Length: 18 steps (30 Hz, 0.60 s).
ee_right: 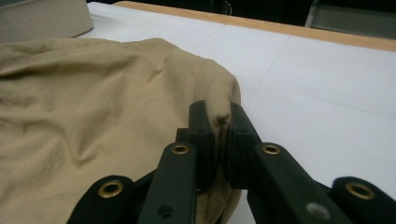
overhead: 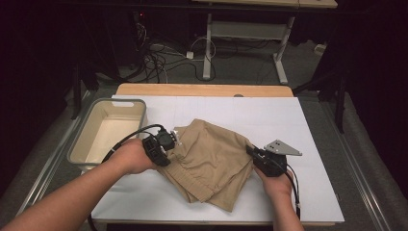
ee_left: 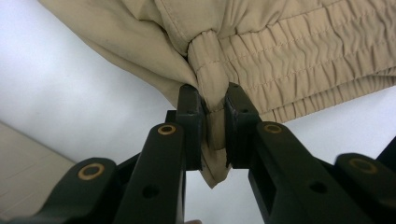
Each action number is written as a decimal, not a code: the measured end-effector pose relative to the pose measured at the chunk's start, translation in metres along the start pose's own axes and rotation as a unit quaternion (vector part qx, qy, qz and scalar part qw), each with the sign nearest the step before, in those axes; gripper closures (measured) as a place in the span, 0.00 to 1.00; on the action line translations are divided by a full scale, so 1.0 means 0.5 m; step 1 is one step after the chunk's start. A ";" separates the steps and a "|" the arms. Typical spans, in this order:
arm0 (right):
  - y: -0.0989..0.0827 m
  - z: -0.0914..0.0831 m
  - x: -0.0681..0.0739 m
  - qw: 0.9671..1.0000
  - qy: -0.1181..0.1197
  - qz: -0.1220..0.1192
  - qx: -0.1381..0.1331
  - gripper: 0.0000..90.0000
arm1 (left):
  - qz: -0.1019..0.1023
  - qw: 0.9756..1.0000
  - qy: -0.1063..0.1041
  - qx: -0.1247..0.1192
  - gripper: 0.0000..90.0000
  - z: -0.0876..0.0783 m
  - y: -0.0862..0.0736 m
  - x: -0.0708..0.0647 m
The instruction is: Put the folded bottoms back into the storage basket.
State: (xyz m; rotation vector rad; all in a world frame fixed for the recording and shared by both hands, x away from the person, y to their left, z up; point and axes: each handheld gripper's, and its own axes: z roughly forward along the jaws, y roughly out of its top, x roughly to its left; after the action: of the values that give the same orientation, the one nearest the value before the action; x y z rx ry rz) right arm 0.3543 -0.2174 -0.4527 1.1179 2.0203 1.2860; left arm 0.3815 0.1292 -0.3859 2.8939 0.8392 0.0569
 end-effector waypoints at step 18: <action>0.056 0.049 0.054 0.997 0.053 -0.038 -0.030 0.94 | -0.039 0.999 0.017 0.017 0.86 -0.032 -0.051 0.021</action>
State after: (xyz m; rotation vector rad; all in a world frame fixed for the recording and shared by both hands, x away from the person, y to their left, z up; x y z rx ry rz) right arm 0.3686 -0.1766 -0.4376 0.9550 2.0660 1.3845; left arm 0.3756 0.1577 -0.3732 2.8963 0.9684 0.0837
